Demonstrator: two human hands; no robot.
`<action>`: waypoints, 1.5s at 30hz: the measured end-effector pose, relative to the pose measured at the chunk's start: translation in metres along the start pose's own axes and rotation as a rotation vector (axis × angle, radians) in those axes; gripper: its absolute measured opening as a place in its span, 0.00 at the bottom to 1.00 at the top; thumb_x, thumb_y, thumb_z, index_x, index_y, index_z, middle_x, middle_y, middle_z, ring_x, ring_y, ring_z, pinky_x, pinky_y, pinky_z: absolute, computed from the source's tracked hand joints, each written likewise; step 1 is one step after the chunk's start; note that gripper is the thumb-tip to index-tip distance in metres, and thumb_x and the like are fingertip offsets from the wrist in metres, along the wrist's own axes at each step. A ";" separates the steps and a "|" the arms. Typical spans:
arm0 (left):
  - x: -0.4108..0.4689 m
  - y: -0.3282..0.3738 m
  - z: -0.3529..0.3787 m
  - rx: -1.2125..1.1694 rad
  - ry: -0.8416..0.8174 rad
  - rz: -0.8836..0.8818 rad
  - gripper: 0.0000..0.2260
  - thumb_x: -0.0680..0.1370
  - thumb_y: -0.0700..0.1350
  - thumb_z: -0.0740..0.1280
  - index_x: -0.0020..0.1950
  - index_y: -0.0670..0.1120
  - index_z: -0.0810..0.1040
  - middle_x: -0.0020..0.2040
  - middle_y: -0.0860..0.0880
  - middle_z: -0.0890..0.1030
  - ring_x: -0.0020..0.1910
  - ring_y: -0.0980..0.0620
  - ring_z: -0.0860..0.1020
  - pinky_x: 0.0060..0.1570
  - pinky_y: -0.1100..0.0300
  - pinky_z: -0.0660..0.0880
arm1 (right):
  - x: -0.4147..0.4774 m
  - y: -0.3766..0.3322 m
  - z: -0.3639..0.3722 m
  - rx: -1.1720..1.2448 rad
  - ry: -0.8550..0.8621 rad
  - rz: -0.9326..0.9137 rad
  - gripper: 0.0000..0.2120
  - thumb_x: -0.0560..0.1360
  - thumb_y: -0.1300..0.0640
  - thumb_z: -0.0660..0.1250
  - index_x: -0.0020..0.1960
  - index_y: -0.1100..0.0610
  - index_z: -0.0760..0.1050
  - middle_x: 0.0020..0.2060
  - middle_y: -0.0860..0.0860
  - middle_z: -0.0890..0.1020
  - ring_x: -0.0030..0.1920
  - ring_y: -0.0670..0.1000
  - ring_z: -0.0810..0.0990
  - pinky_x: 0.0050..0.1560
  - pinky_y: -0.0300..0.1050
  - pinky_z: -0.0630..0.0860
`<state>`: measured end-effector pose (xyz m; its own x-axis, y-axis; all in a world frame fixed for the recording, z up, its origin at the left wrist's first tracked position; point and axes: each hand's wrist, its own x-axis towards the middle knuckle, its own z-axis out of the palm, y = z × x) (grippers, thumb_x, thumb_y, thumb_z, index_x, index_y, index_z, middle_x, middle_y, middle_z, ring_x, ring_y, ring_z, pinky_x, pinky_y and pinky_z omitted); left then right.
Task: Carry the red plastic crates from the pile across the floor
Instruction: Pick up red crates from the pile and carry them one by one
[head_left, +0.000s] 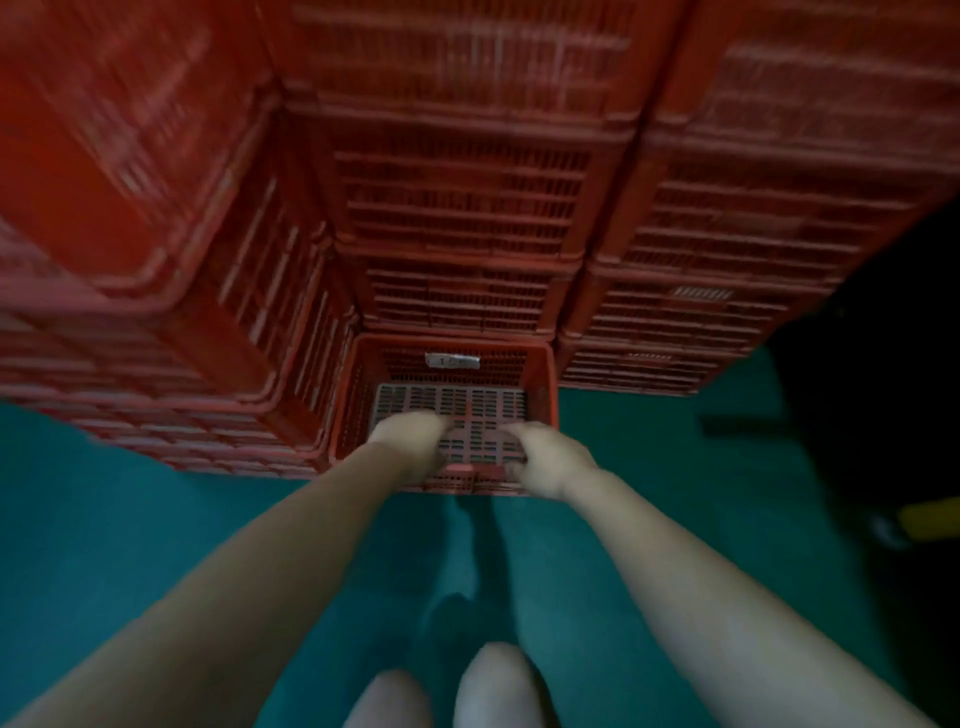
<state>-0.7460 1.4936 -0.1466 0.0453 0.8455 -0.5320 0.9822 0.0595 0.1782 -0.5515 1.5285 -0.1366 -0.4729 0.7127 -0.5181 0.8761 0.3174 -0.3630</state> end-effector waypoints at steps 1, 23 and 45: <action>-0.018 0.011 -0.022 -0.014 0.000 0.013 0.19 0.77 0.50 0.67 0.68 0.52 0.72 0.64 0.50 0.77 0.61 0.48 0.76 0.60 0.53 0.74 | -0.023 -0.006 -0.019 0.035 0.020 0.017 0.27 0.76 0.53 0.67 0.73 0.51 0.66 0.71 0.52 0.70 0.69 0.55 0.70 0.68 0.46 0.68; -0.337 0.298 -0.227 -0.261 0.170 0.823 0.24 0.76 0.49 0.70 0.71 0.50 0.70 0.67 0.48 0.75 0.65 0.53 0.74 0.65 0.59 0.70 | -0.519 -0.059 -0.154 0.508 0.933 0.542 0.24 0.76 0.51 0.67 0.70 0.47 0.68 0.68 0.47 0.70 0.66 0.48 0.73 0.63 0.49 0.72; -0.784 0.647 0.055 0.234 -0.251 1.777 0.25 0.75 0.50 0.71 0.70 0.49 0.71 0.67 0.50 0.76 0.64 0.54 0.75 0.64 0.55 0.71 | -1.079 -0.093 0.161 0.599 1.258 1.536 0.26 0.72 0.53 0.69 0.70 0.50 0.70 0.67 0.50 0.73 0.66 0.50 0.73 0.65 0.48 0.71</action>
<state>-0.1358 0.8397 0.3401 0.9586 -0.2821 0.0392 -0.2611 -0.8155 0.5165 -0.1375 0.6294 0.3319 0.9857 0.1673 0.0214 0.1528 -0.8321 -0.5331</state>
